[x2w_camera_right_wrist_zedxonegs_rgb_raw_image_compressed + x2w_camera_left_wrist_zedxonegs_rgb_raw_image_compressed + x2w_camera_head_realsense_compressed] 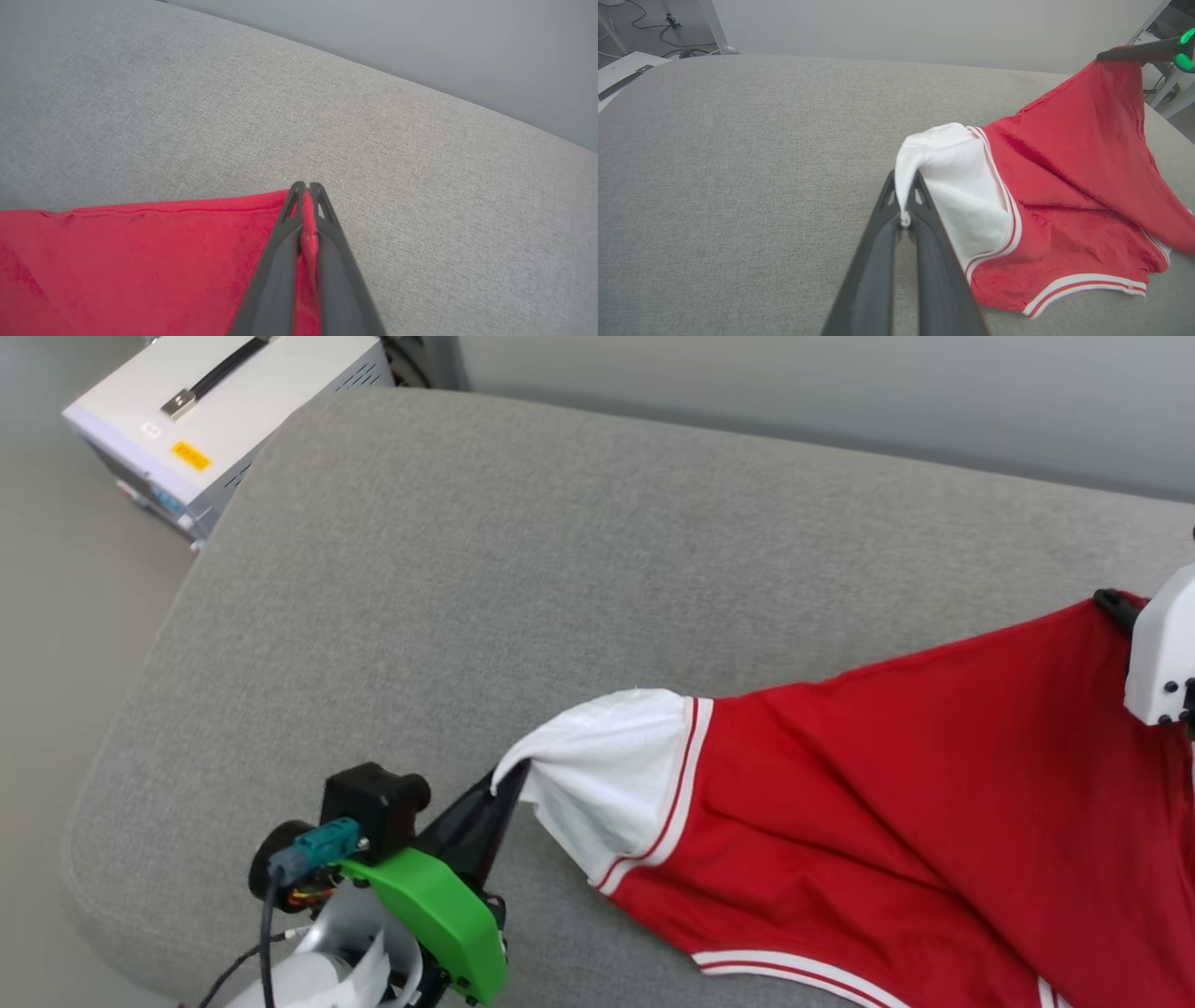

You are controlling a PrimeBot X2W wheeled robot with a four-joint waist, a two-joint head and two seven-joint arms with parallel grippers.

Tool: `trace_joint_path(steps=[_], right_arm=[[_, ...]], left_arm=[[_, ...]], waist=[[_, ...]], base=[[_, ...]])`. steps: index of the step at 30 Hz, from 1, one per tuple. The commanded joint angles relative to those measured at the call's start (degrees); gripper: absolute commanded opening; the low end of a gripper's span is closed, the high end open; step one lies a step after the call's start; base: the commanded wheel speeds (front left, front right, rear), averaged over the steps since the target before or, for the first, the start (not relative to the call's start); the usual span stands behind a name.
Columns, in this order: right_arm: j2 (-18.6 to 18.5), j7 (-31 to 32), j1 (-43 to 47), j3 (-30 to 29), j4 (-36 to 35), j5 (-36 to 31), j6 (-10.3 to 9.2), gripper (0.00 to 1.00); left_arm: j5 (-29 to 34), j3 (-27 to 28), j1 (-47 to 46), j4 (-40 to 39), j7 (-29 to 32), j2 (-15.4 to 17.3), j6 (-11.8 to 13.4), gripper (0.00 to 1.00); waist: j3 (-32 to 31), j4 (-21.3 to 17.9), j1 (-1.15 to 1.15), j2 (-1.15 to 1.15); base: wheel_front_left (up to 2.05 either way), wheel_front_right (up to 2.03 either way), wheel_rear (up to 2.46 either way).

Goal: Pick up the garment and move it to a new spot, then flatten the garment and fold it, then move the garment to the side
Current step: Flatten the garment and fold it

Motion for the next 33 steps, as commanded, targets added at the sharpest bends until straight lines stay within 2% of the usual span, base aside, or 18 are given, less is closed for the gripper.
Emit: trace_joint_path(steps=[1,6,8,18,19,29,33], right_arm=[[-0.7,-1.1,0.8,0.1,-1.1,0.9,-0.02,0.00],[-1.7,-2.9,1.0,0.1,-5.2,2.0,-0.02,0.00],[-2.0,-3.5,1.0,-0.3,-8.1,2.5,-0.02,0.00],[-2.1,-3.7,1.3,-2.3,-17.9,3.3,-0.02,0.00],[-1.7,-3.4,1.0,-3.1,-20.7,3.6,-0.02,0.00],[-0.8,-3.3,-2.0,-5.7,-28.8,4.4,-0.02,0.00],[0.4,-4.1,-5.1,-8.4,-30.2,4.5,-0.02,0.00]], left_arm=[[0.1,0.9,0.1,-0.4,-0.7,0.6,0.6,0.00],[0.4,3.9,-1.0,-1.8,-2.4,1.6,2.0,0.00],[0.0,7.1,-2.0,-1.9,-4.5,2.0,2.9,0.00],[-0.9,16.0,-6.2,-3.5,-9.3,4.0,5.0,0.00],[-0.6,18.3,-7.7,-4.4,-10.5,4.7,5.4,0.00],[0.7,24.4,-14.9,-7.1,-13.2,8.1,4.8,0.00],[0.8,26.1,-20.3,-7.3,-12.1,10.5,3.1,0.00]], waist=[[-3.2,-3.0,0.00,0.65],[-5.7,-5.4,0.00,0.65],[-7.1,-7.0,0.00,0.65],[-9.9,-11.8,0.00,0.65],[-10.0,-13.1,0.00,0.65],[-7.3,-17.0,0.00,0.65],[-3.6,-17.8,0.00,0.65]], base=[[0.00,0.00,0.00],[0.00,0.00,0.00],[0.00,0.00,0.00],[0.00,0.00,0.00],[0.00,0.00,0.00],[0.00,0.00,0.00],[0.00,0.00,0.00]])
